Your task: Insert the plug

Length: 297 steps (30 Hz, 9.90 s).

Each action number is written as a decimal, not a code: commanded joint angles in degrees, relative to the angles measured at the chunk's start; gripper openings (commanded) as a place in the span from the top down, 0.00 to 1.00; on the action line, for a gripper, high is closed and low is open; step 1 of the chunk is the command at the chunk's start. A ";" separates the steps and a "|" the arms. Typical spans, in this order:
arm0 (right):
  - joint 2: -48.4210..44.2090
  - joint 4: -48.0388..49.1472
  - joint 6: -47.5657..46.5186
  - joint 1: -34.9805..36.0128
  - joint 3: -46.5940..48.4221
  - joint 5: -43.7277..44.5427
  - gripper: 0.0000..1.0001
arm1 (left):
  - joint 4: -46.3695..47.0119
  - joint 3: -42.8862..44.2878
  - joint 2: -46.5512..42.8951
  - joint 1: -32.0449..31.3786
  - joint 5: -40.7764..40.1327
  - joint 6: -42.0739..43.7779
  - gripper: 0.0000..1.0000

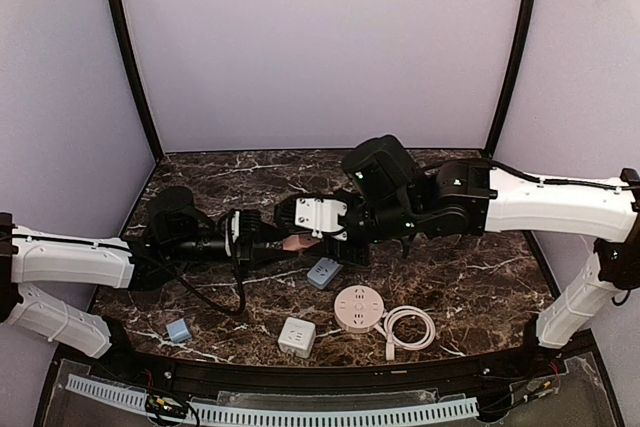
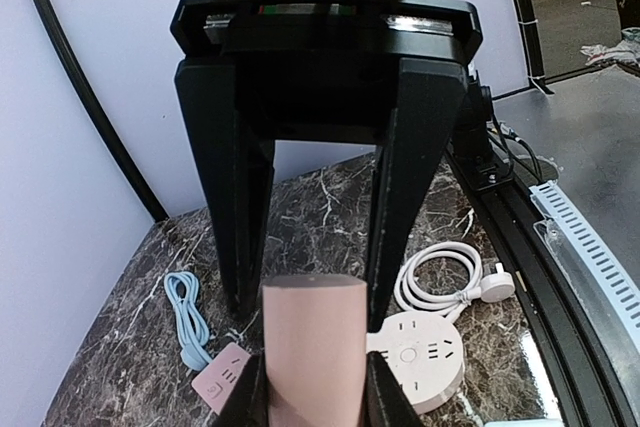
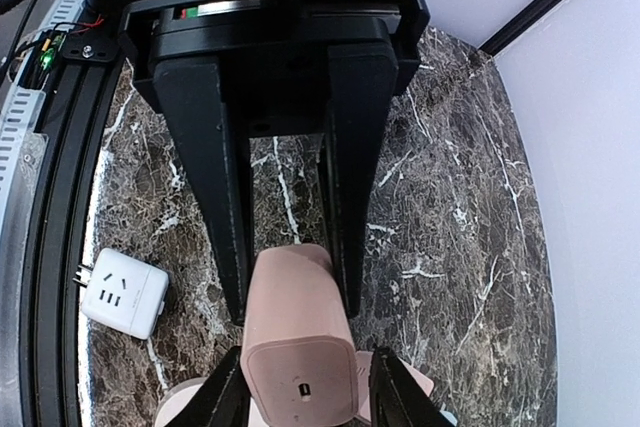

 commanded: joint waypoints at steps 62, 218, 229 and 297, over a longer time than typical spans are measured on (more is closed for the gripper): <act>-21.07 5.87 39.55 -12.41 -20.01 33.66 1.00 | -44.21 44.01 38.93 -6.63 -40.87 -32.83 0.10; 50.83 -40.41 60.85 -17.15 54.74 -13.05 1.00 | -4.18 -7.43 2.97 14.40 -64.23 -41.02 0.01; 51.10 -39.95 61.39 -17.16 53.10 -13.43 1.00 | -3.84 -7.65 2.98 14.42 -63.85 -41.03 0.01; 65.37 -33.80 73.84 -9.16 56.08 9.99 1.00 | -3.28 -9.39 3.39 14.38 -59.37 -41.89 0.01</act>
